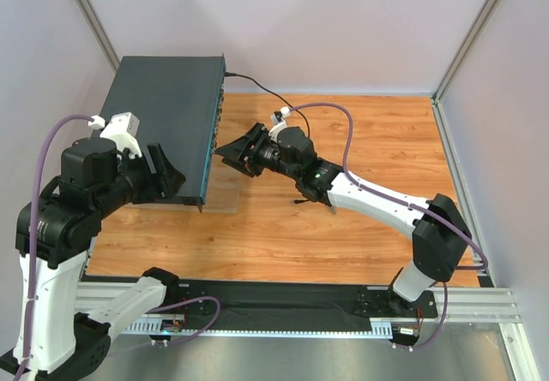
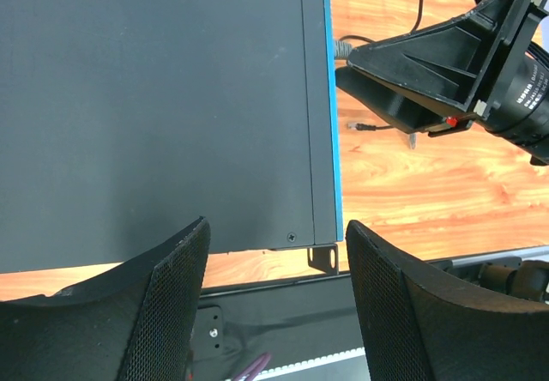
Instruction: Pull the plug from the switch port
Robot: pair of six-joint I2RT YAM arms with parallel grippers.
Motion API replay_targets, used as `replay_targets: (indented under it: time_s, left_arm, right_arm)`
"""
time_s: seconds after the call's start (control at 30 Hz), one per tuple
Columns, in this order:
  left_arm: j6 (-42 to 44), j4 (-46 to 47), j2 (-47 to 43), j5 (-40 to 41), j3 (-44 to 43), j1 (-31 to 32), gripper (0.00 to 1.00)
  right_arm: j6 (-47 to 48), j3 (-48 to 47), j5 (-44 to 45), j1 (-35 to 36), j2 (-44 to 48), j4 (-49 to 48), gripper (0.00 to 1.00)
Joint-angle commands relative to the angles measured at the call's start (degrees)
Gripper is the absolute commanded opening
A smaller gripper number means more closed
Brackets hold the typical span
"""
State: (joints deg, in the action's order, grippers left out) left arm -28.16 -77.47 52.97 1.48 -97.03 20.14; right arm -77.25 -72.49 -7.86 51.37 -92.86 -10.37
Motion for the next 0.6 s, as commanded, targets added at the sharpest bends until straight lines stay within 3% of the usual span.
replay_targets:
  time_s: [0.0,0.57]
  left_arm:
    - [0.6,0.2,-0.3,-0.9,0.3,-0.3,0.72]
    - [0.2,-0.2,-1.6,-1.1,0.4,-0.3,0.71]
  right_arm:
    - [-1.5,-2.4,2.1,0.4,-1.2,-3.5,0.48]
    - [-3.2,-4.9,3.5,0.4,-4.6,-8.8,0.37]
